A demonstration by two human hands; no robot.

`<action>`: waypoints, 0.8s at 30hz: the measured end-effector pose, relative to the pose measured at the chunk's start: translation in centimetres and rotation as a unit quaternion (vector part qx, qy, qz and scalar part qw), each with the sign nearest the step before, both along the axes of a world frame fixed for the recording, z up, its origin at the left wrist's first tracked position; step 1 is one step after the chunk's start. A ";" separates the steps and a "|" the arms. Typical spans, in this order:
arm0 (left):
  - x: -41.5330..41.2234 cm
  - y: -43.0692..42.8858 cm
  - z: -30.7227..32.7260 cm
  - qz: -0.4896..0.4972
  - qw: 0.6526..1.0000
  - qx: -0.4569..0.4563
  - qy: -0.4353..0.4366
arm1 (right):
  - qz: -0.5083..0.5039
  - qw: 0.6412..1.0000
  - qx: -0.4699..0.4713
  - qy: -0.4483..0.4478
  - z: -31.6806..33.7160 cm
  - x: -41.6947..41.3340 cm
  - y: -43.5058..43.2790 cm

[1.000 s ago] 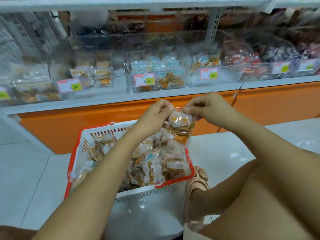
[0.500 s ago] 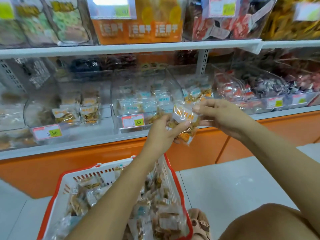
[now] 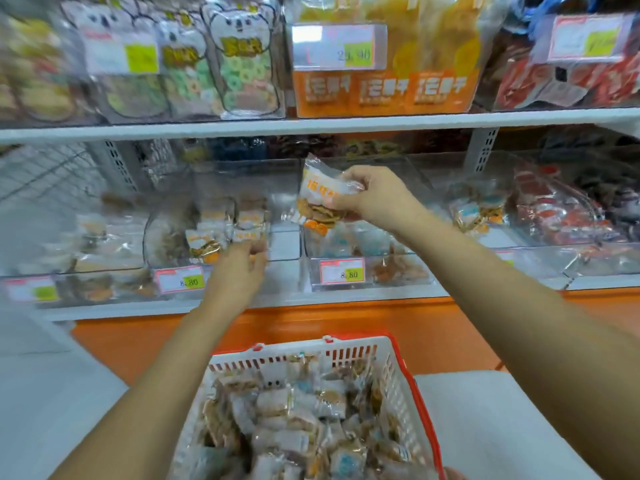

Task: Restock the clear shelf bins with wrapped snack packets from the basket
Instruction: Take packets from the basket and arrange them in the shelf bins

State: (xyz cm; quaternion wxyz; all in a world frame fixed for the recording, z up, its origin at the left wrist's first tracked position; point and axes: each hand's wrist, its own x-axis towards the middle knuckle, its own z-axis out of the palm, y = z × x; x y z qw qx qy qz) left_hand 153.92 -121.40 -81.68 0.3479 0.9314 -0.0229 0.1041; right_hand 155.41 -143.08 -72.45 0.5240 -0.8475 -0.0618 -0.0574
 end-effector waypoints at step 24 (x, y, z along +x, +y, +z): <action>12.0 6.4 -1.7 -0.150 0.970 0.109 0.155 | 0.014 0.832 -0.555 -0.012 -3.7 22.5 13.9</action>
